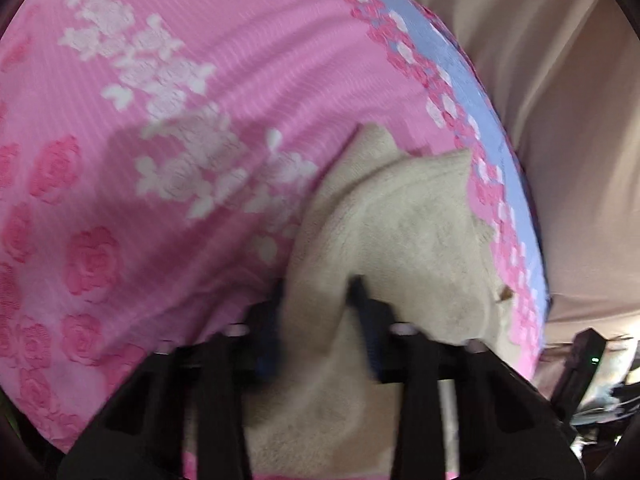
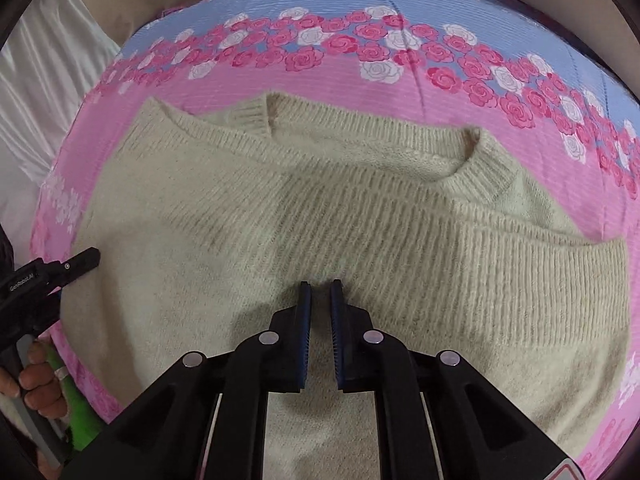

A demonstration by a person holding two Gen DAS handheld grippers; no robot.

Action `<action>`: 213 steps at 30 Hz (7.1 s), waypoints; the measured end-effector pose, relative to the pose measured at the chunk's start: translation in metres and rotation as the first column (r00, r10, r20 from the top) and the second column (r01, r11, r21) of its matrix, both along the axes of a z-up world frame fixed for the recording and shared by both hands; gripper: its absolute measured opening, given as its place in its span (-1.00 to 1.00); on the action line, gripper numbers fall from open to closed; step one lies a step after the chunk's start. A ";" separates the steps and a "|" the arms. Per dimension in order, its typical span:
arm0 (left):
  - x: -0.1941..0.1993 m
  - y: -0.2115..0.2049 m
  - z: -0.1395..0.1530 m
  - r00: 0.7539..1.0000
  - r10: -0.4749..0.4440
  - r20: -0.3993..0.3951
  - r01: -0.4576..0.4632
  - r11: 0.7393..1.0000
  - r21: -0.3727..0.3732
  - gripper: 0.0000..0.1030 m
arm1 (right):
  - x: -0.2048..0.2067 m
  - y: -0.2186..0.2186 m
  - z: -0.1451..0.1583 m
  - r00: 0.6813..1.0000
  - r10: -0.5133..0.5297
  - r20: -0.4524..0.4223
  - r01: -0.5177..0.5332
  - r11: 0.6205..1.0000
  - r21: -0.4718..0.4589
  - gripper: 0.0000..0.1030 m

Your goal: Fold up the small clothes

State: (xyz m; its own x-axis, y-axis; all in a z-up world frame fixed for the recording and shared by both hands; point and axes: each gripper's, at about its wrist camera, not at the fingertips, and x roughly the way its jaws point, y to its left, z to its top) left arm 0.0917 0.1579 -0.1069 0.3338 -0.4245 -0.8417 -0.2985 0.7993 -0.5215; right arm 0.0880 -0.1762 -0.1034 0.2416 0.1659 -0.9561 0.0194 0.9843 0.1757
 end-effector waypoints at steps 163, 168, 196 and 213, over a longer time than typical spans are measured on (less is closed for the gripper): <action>-0.112 -0.272 0.071 0.763 -0.633 0.130 0.571 0.755 0.322 0.67 | -0.166 -0.261 -0.020 0.800 -0.600 -0.010 0.575 0.761 0.301 -0.67; -0.111 -0.267 0.078 0.768 -0.623 0.151 0.560 0.767 0.313 0.67 | -0.178 -0.243 0.041 0.783 -0.606 0.142 0.500 0.748 0.437 0.30; -0.119 -0.197 0.086 0.740 -0.665 0.097 0.623 0.733 0.273 0.67 | -0.194 -0.188 0.080 0.907 -0.390 0.162 0.320 0.885 0.339 -0.47; -0.139 -0.193 0.044 0.656 -0.752 0.067 0.701 0.640 0.316 -0.61 | -0.227 -0.146 0.057 0.927 -0.365 0.080 0.294 0.845 0.447 -0.71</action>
